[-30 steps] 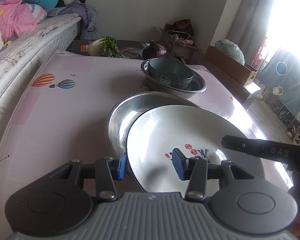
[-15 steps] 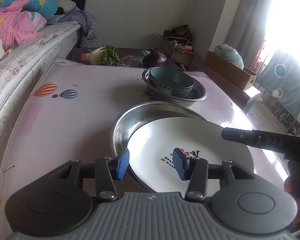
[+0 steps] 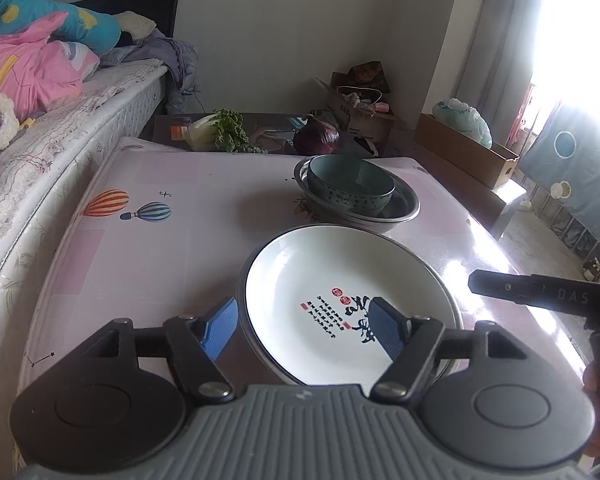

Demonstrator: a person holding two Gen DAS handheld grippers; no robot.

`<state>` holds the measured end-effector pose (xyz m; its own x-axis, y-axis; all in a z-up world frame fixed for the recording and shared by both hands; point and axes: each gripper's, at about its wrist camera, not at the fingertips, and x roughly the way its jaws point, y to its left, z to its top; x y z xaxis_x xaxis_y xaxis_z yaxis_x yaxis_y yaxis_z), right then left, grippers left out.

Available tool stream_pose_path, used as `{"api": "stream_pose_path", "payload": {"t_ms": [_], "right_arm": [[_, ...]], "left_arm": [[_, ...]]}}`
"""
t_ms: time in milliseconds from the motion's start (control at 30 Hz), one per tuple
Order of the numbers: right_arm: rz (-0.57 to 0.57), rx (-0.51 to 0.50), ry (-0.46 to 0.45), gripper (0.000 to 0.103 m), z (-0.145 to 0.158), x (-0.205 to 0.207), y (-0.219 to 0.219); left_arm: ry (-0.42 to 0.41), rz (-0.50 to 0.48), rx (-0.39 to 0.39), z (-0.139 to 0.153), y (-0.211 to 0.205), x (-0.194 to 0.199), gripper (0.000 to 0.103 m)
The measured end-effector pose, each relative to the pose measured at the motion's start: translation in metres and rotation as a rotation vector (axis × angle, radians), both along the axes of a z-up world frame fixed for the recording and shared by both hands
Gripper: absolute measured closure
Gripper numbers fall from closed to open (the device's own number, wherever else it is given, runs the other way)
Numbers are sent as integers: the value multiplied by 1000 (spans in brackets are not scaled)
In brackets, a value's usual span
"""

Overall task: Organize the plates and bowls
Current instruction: 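Move both grippers to the steel bowl holding the green bowl and grip its rim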

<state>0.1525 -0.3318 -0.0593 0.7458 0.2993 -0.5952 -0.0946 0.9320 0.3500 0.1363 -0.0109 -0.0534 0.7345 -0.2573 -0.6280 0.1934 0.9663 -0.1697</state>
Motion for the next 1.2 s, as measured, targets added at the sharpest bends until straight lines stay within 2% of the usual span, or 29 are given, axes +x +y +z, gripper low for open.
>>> {"api": "stream_pose_path", "payload": {"t_ms": [100, 333, 567, 833, 900, 1100, 1200], "right_arm": [[-4, 25, 7, 50, 7, 5, -11], [-11, 43, 21, 44, 23, 43, -35], [-7, 37, 68, 44, 21, 105, -47], [-6, 29, 106, 44, 11, 164, -49], [2, 23, 109, 44, 8, 172, -48], [13, 30, 133, 44, -5, 187, -43], [20, 28, 147, 44, -12, 191, -40]], "left_arm": [[-2, -27, -17, 10, 4, 13, 15], [37, -49, -5, 28, 1, 71, 14], [100, -7, 10, 23, -10, 144, 15], [233, 42, -9, -1, -16, 208, 24], [257, 47, -32, -7, -15, 215, 29], [311, 56, -105, -22, -10, 229, 33], [324, 52, -105, -26, -13, 233, 37]]}}
